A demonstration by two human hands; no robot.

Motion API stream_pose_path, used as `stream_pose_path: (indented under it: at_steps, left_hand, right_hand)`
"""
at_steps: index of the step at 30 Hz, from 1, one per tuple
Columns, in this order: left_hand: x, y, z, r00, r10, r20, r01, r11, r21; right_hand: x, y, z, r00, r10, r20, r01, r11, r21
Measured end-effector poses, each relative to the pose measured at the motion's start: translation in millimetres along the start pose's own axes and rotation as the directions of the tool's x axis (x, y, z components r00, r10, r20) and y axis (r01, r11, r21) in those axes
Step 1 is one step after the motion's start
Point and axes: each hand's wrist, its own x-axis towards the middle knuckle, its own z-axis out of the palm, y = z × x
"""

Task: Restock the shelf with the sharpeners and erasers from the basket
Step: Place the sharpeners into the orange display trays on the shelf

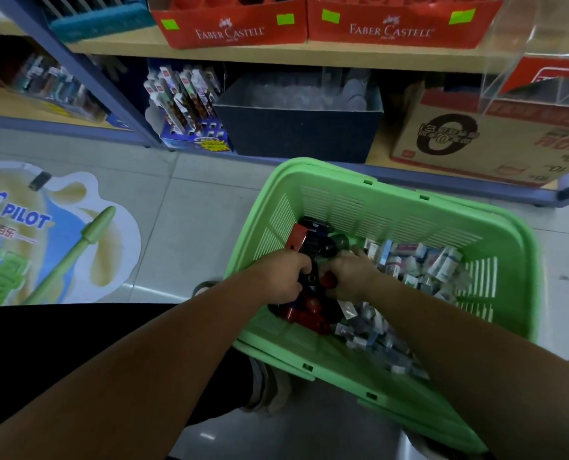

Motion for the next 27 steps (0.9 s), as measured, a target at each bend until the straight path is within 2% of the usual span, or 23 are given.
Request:
stream_pose_path:
  at_steps: [3,8,12,17,21,23,27]
  left_hand:
    - [2,-2,3,0.999,0.003,0.037,-0.005,0.998,0.056]
    - [5,3,5,0.998,0.009,0.065,-0.018,0.991,0.136]
    - [14,15,14,0.996,0.074,0.055,-0.084,0.974,0.212]
    - [31,32,33,0.970,0.178,0.166,-0.218,0.939,0.267]
    - [40,36,47,0.931,0.222,0.289,-0.332,0.843,0.423]
    - [43,33,52,0.926,0.191,0.326,-0.330,0.831,0.448]
    - [48,31,54,0.938,0.083,0.338,-0.212,0.906,0.367]
  right_hand:
    - [-5,7,-4,0.999,0.002,-0.049,0.007,0.986,0.165]
    - [-12,17,-8,0.996,-0.005,-0.087,0.033,0.947,0.321]
    - [-31,20,-25,0.990,0.006,-0.141,0.059,0.891,0.450]
    - [-51,28,-24,0.977,0.033,-0.209,0.048,0.927,0.372]
    - [-63,38,-14,0.979,0.047,-0.199,0.006,0.967,0.256]
    - [-66,39,-10,0.977,0.051,-0.208,-0.006,0.978,0.209]
    - [-63,31,-8,0.972,0.078,-0.220,-0.044,0.987,0.157]
